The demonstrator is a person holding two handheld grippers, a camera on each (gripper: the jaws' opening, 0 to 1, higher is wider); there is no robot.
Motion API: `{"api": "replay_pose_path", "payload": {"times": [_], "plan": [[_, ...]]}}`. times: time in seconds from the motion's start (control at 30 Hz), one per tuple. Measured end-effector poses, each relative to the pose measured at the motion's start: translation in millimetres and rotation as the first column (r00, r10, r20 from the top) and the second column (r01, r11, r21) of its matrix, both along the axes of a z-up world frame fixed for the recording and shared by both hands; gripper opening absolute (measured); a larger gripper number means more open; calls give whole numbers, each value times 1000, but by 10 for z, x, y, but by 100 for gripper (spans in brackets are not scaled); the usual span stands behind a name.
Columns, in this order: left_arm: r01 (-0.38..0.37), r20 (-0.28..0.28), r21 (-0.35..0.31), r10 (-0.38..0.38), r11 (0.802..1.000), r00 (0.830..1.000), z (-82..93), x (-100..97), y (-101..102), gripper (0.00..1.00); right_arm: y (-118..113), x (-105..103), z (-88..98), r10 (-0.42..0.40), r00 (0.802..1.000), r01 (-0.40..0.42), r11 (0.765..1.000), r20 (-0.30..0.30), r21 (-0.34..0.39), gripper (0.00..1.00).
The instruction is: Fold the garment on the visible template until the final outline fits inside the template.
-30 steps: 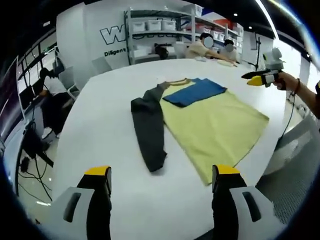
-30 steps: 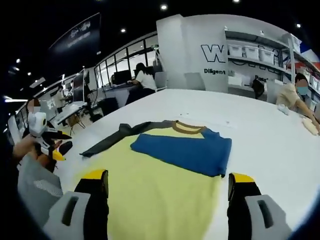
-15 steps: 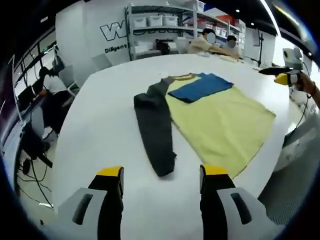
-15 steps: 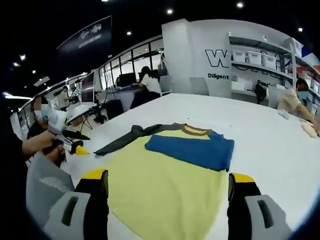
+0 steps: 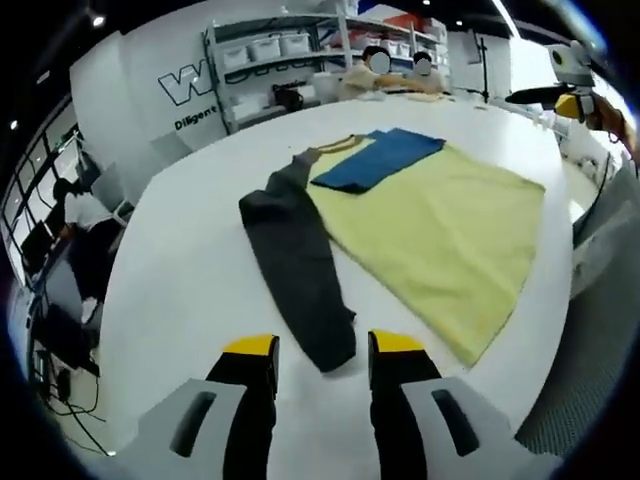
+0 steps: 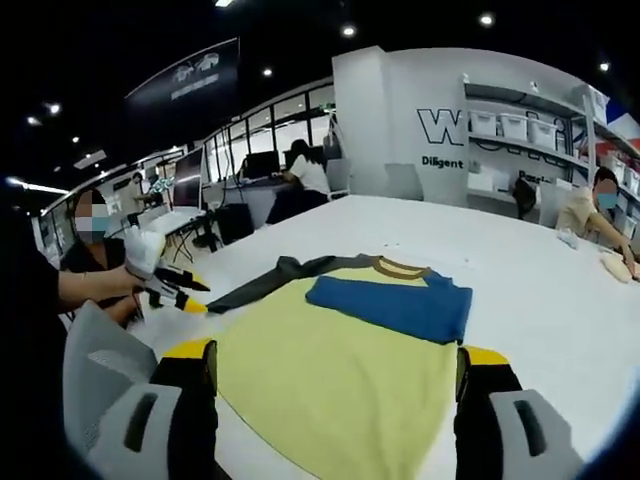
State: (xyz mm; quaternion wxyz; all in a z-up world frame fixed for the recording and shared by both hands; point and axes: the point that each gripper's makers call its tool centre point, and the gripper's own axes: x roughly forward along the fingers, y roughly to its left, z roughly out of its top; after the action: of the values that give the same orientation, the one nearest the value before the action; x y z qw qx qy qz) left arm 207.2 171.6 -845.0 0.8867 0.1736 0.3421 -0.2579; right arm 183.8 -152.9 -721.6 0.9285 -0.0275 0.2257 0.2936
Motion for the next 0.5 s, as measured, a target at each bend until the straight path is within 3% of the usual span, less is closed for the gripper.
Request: {"api": "replay_pose_path", "payload": {"times": [0.33, 0.5], "plan": [[-6, 3, -39, 7, 999, 1000, -15, 57, 5, 0, -51, -18, -53, -19, 1000, 18, 1000, -21, -10, 93], [-7, 16, -62, 8, 998, 1000, 59, 94, 6, 0, -51, -23, -75, -16, 999, 16, 1000, -30, -6, 93]]}}
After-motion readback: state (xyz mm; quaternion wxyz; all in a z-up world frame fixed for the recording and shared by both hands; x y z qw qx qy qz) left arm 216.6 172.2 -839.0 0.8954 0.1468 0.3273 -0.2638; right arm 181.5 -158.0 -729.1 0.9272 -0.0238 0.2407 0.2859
